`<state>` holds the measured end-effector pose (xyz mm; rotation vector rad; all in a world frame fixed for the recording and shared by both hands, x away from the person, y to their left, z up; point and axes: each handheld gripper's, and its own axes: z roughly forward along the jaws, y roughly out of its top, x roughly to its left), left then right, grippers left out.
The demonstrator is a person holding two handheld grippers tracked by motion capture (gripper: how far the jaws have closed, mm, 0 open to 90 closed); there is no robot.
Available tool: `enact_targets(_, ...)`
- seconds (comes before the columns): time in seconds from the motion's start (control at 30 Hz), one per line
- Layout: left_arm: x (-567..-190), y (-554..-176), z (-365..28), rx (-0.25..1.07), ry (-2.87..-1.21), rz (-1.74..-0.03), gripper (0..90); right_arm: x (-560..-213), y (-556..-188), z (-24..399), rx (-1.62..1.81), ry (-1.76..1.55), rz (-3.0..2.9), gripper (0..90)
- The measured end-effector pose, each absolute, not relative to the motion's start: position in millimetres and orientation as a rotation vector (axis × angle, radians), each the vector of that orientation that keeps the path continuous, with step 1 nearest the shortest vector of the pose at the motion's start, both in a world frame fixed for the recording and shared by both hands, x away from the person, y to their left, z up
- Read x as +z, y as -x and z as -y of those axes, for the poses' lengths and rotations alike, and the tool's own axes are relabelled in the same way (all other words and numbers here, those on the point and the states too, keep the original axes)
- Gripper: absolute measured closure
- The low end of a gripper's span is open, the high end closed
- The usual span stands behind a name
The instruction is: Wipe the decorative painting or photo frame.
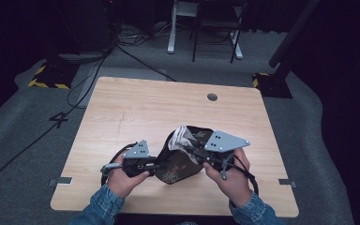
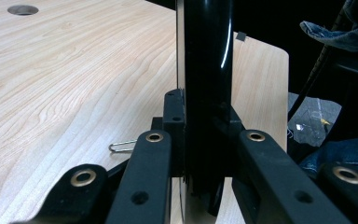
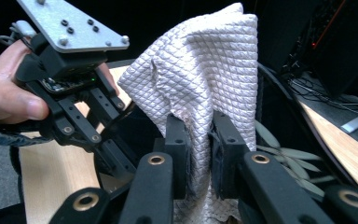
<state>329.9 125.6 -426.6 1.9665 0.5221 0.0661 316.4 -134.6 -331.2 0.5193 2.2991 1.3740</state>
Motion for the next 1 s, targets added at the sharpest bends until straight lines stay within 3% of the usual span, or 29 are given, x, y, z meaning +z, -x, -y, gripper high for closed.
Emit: enact_targets(1.0,-426.5,-328.6,-123.6,0.085,-1.971,-0.516,79.9,-332.8,-318.8,131.6,1.389,-0.523,-2.32,79.5)
